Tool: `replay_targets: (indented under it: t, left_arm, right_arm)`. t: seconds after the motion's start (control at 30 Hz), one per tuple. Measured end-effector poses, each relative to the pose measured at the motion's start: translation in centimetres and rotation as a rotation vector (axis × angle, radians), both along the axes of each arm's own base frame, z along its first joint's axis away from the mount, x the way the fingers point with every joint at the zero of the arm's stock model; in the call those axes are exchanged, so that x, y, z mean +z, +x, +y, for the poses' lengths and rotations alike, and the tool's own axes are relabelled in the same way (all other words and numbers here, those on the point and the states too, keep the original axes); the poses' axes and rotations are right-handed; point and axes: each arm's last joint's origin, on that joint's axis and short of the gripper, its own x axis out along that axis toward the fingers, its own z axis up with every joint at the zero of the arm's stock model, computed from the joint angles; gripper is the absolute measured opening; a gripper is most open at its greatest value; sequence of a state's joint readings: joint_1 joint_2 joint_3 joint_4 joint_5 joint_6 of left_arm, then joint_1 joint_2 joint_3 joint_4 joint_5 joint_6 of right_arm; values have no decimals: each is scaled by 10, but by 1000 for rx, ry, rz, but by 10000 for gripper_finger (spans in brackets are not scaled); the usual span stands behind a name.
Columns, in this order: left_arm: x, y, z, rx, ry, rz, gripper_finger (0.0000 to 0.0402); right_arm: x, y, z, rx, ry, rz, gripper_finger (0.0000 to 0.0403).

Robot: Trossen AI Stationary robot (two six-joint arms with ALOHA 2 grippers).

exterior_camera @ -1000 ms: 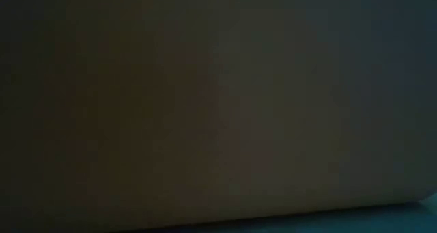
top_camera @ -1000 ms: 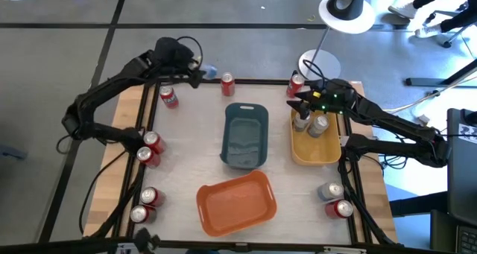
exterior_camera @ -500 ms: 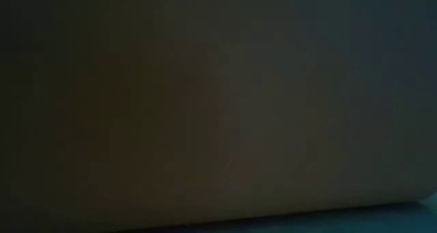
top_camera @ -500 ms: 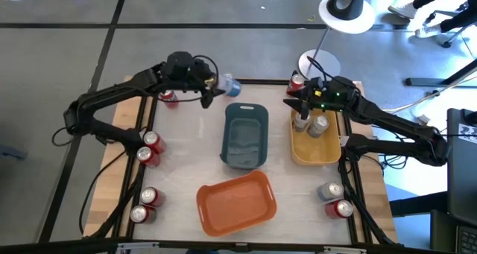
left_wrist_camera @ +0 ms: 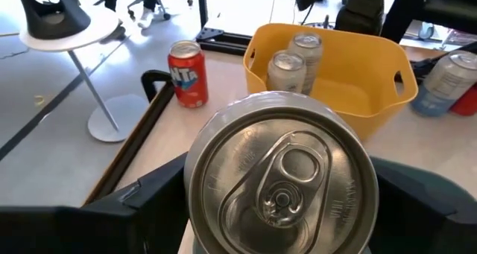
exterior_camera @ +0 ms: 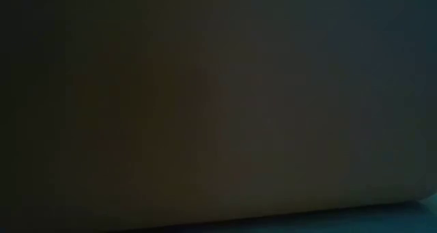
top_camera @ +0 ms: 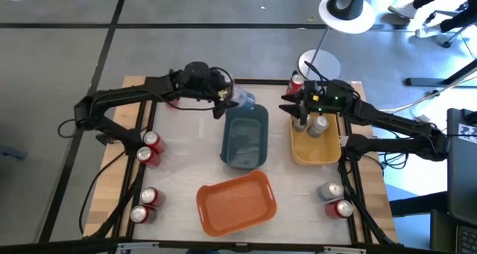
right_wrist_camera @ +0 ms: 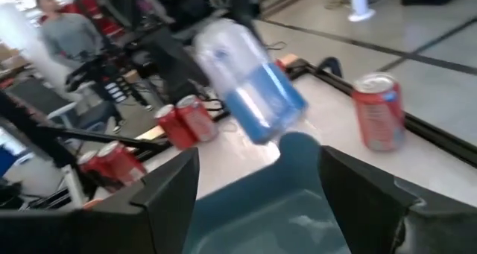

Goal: Sort soda cans
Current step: Put the top white soda can into the yellow bin

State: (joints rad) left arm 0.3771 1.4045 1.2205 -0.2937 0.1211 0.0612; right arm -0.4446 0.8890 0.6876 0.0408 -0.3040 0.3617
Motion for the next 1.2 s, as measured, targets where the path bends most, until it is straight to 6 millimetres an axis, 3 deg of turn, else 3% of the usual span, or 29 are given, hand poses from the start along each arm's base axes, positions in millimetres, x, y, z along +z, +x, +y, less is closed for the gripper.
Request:
replay_targets:
  t: [0.4, 0.6, 0.73, 0.93, 1.2]
  left_arm:
    - [-3, 40, 6, -105, -48, -17, 304]
    - [5, 60, 3, -169, -60, -34, 304]
    - [-8, 73, 4, -234, -122, -46, 304]
    - [-24, 101, -4, -303, -153, -134, 304]
    - [-70, 127, -13, -333, -186, -54, 304]
  right_arm:
    - [3, 0, 7, 60, -8, -23, 272]
    - [4, -1, 9, 100, -2, -27, 272]
    - [6, -9, 13, 126, 85, 91, 272]
    - [19, -25, 17, 41, 84, 292, 272]
    - [20, -27, 17, 31, 80, 326, 272]
